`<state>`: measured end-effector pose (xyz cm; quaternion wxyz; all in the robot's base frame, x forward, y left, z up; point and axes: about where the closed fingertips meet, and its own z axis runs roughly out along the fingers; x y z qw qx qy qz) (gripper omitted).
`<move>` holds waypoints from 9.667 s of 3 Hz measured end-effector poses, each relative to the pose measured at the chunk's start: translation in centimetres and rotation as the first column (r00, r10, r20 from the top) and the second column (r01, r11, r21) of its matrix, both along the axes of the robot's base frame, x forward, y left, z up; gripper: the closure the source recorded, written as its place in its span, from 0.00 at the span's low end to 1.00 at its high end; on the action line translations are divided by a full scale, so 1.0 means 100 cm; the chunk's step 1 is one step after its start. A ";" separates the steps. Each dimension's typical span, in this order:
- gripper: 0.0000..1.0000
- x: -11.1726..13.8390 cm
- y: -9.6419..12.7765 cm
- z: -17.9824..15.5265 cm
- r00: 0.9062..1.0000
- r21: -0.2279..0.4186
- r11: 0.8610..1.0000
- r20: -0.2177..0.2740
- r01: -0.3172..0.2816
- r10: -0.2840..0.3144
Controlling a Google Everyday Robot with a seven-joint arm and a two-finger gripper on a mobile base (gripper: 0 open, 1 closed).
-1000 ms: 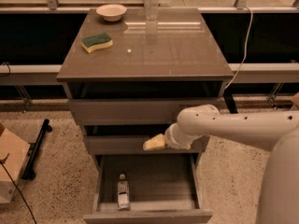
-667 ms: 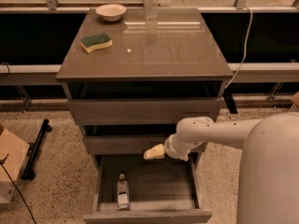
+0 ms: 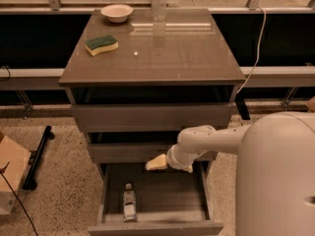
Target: Pick blue plastic bottle from bottom drawer and place on counter
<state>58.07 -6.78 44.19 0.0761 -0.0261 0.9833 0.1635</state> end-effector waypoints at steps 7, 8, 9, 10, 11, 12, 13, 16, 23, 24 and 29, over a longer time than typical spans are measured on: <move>0.00 0.011 0.082 -0.144 0.993 0.093 0.991 -0.077 0.097 -0.090; 0.00 0.013 0.092 -0.165 0.989 0.119 0.987 -0.113 0.106 -0.093; 0.00 0.012 0.107 -0.188 0.983 0.142 0.982 -0.148 0.127 -0.106; 0.00 0.012 0.120 -0.209 0.976 0.157 0.977 -0.187 0.146 -0.116; 0.00 0.010 0.133 -0.230 0.966 0.168 0.973 -0.229 0.158 -0.118; 0.00 0.007 0.142 -0.252 0.953 0.179 0.967 -0.276 0.179 -0.125; 0.00 0.003 0.157 -0.274 0.939 0.185 0.966 -0.323 0.181 -0.115; 0.26 -0.016 0.192 -0.314 0.900 0.167 0.972 -0.429 0.164 -0.078; 1.00 -0.029 0.101 -0.136 0.978 0.402 0.902 -0.192 0.158 -0.086; 1.00 -0.054 0.076 -0.094 0.987 0.400 0.912 -0.157 0.088 -0.026; 1.00 -0.101 -0.023 0.166 0.949 0.204 0.949 0.257 -0.240 0.185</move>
Offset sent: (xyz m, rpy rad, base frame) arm -0.0179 0.0608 -0.0896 0.0115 0.0739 -0.0670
